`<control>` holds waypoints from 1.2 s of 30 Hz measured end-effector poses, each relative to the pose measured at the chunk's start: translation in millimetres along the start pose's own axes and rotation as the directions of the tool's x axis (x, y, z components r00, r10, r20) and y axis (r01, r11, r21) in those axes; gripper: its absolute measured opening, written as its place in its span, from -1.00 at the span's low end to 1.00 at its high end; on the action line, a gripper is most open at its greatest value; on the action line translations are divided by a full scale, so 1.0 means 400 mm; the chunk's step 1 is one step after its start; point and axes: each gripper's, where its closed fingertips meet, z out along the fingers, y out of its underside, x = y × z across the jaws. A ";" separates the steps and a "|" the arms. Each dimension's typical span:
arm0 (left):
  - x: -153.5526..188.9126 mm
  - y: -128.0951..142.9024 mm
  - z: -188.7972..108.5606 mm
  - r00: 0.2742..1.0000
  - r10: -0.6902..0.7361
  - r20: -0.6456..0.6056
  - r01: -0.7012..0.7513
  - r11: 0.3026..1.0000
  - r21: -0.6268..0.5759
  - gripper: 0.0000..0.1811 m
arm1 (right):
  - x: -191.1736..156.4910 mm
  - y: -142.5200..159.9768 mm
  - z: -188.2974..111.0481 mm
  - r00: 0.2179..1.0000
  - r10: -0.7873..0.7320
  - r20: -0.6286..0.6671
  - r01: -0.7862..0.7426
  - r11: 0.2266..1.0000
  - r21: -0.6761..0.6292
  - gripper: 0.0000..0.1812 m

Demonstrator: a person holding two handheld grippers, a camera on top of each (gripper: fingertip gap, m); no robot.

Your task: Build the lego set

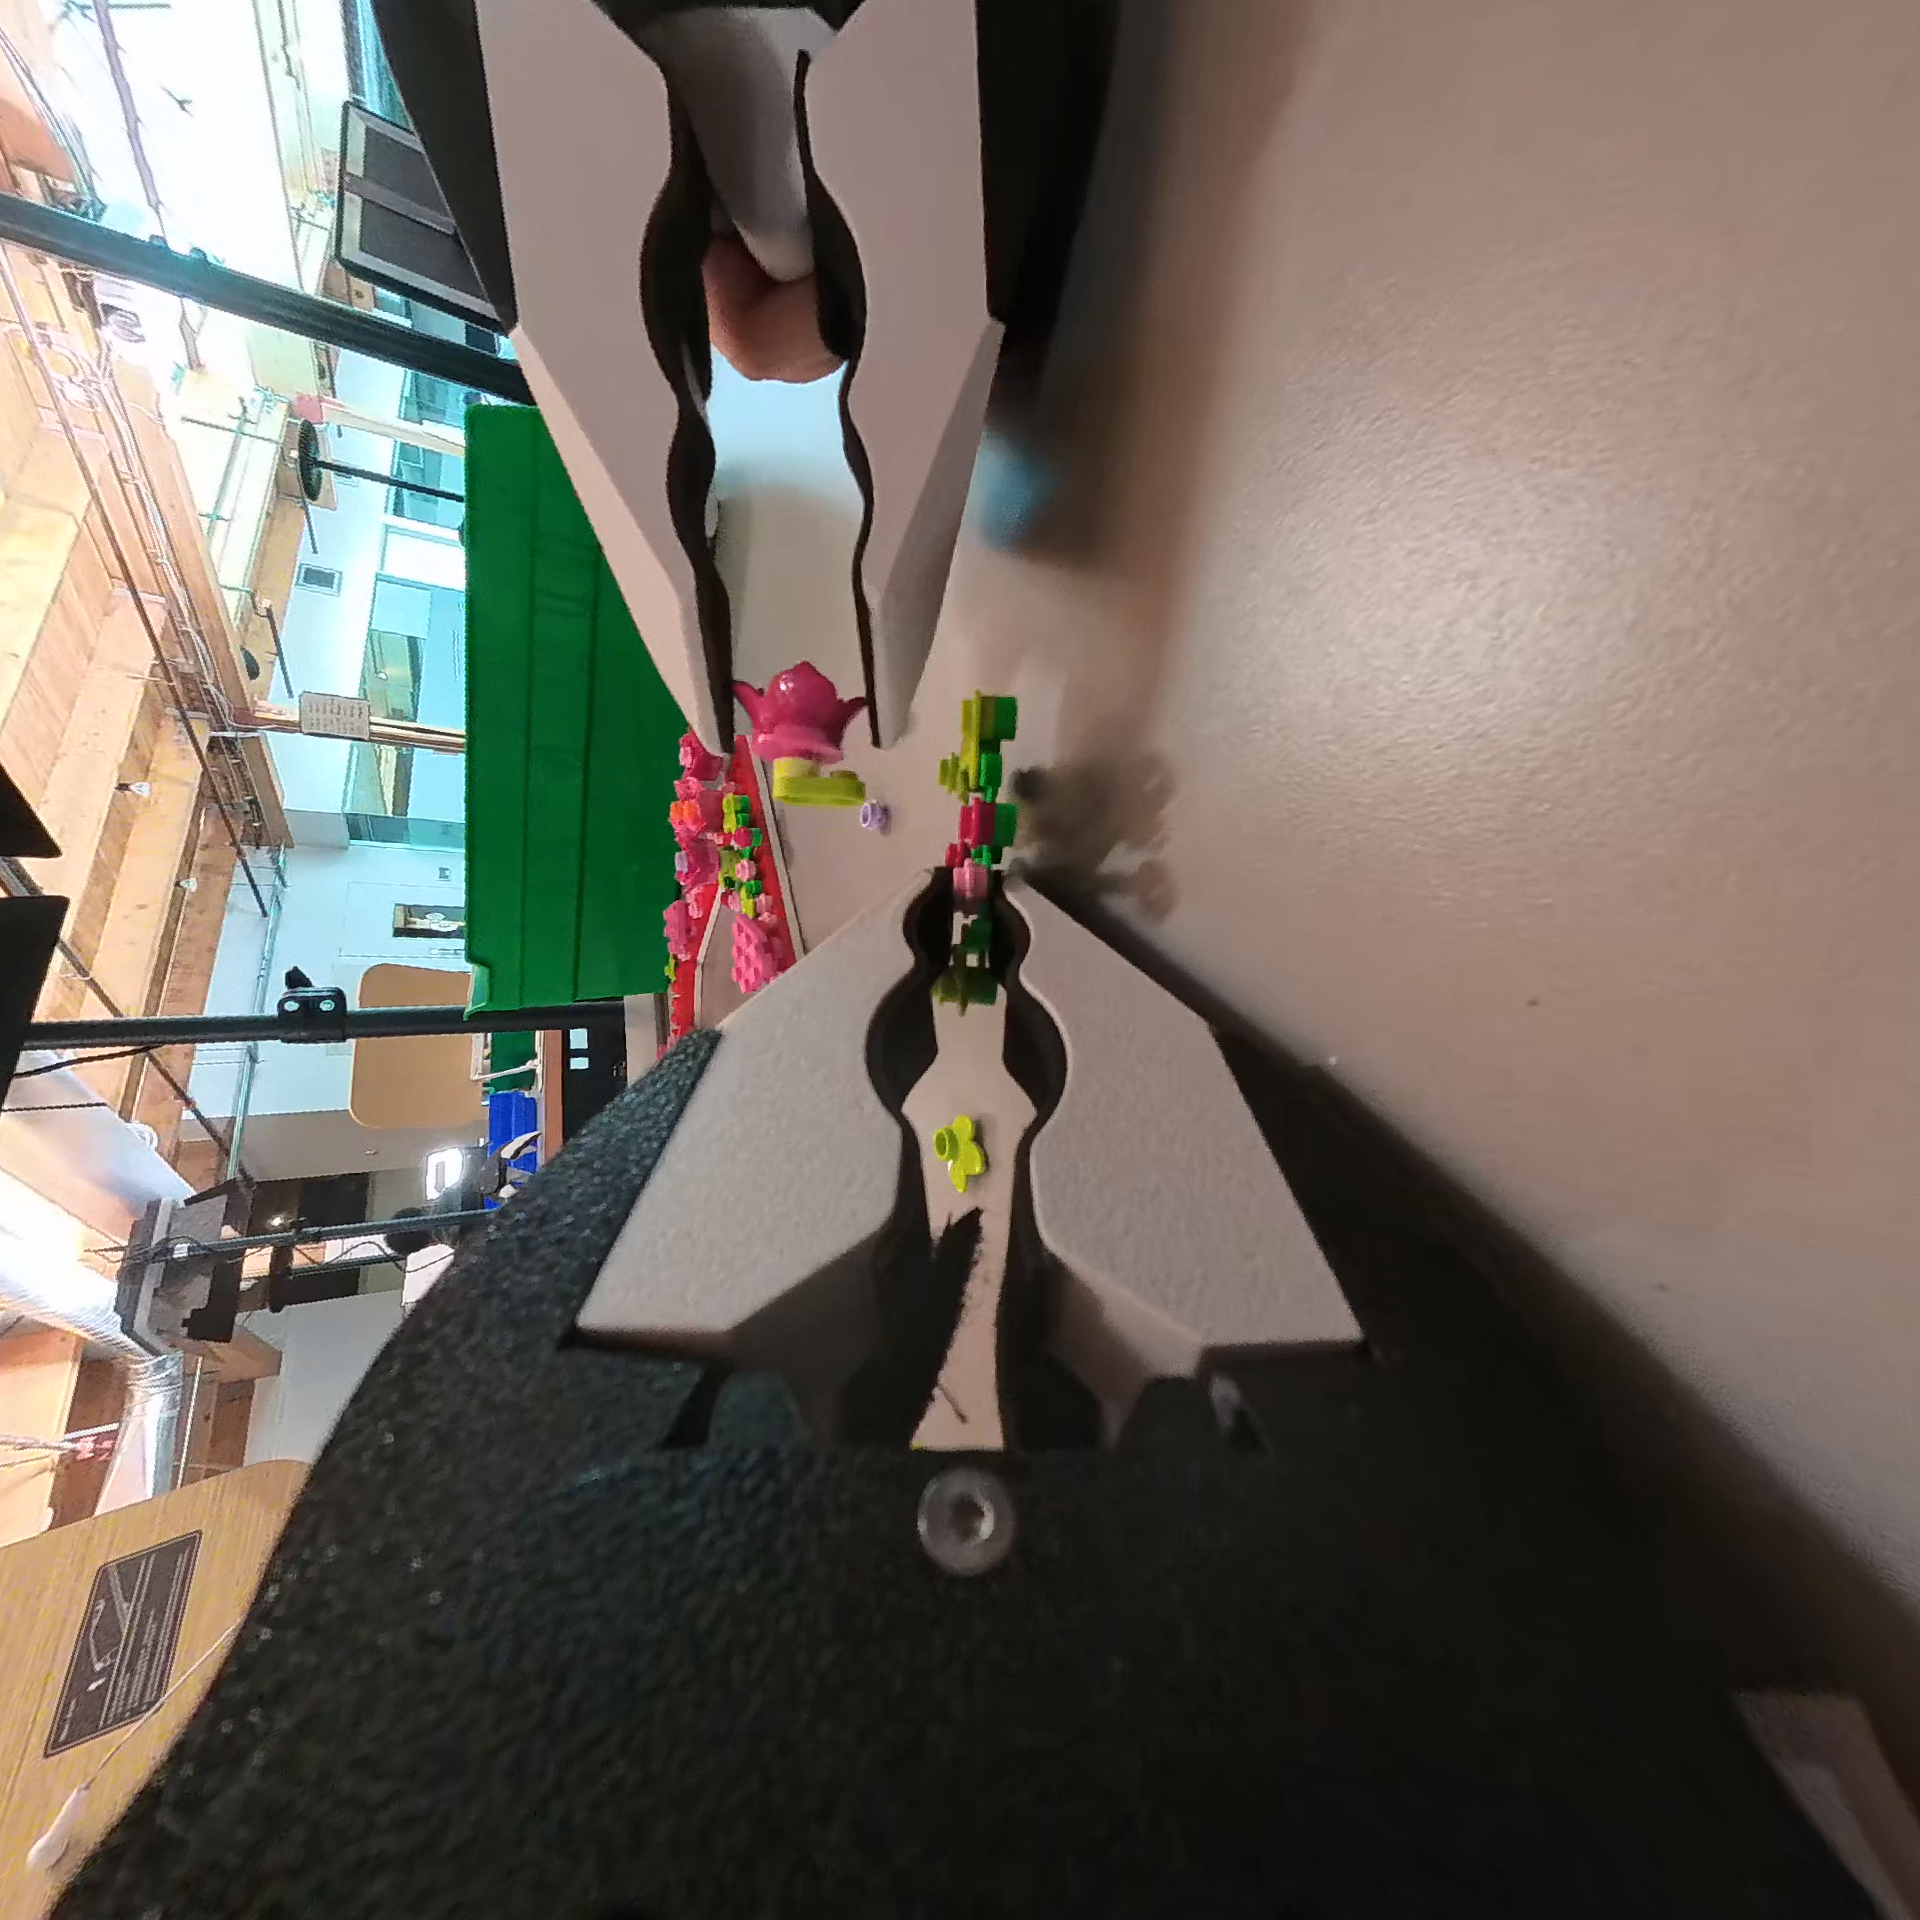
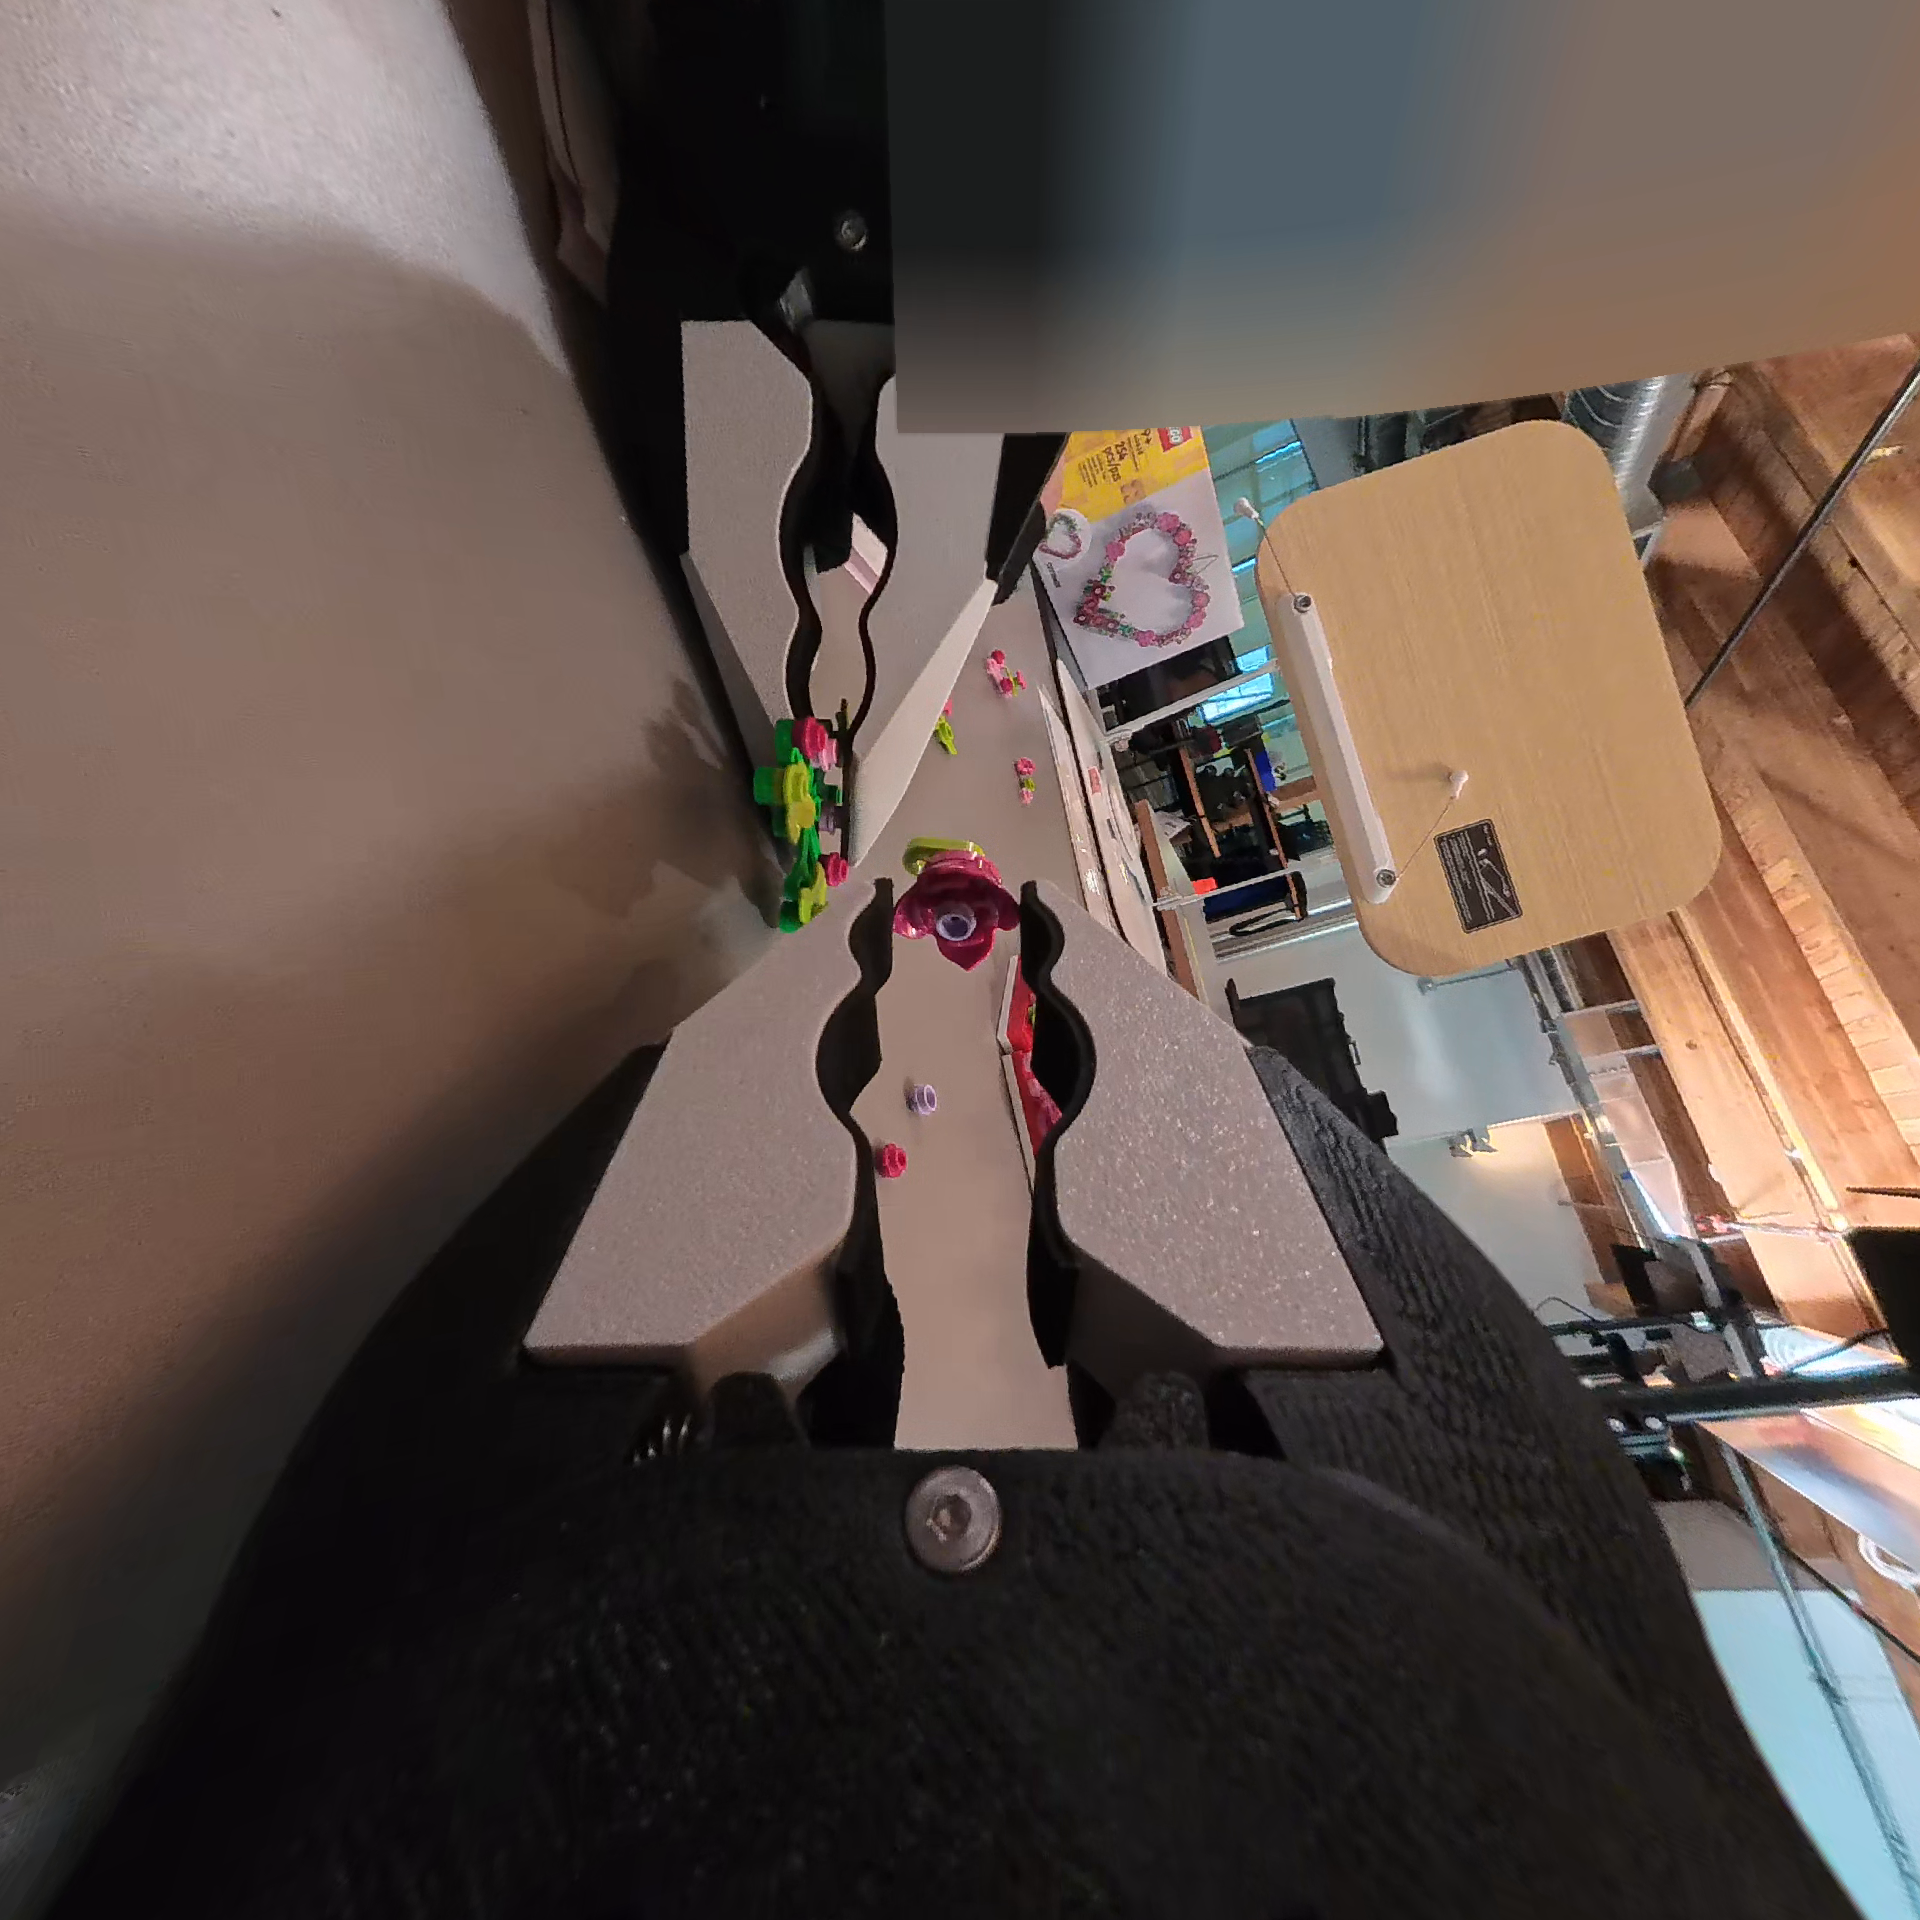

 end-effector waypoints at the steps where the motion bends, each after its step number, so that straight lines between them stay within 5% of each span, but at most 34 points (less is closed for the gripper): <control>1: 0.000 0.000 0.000 1.000 -0.001 0.000 0.001 1.000 0.000 -0.96 | 0.001 0.000 0.000 1.000 0.002 -0.001 -0.002 1.000 0.000 -0.75; 36: -0.002 0.001 0.005 1.000 -0.021 0.000 0.021 1.000 0.006 -0.96 | 0.005 0.000 -0.003 1.000 0.017 -0.010 -0.017 1.000 0.008 -0.76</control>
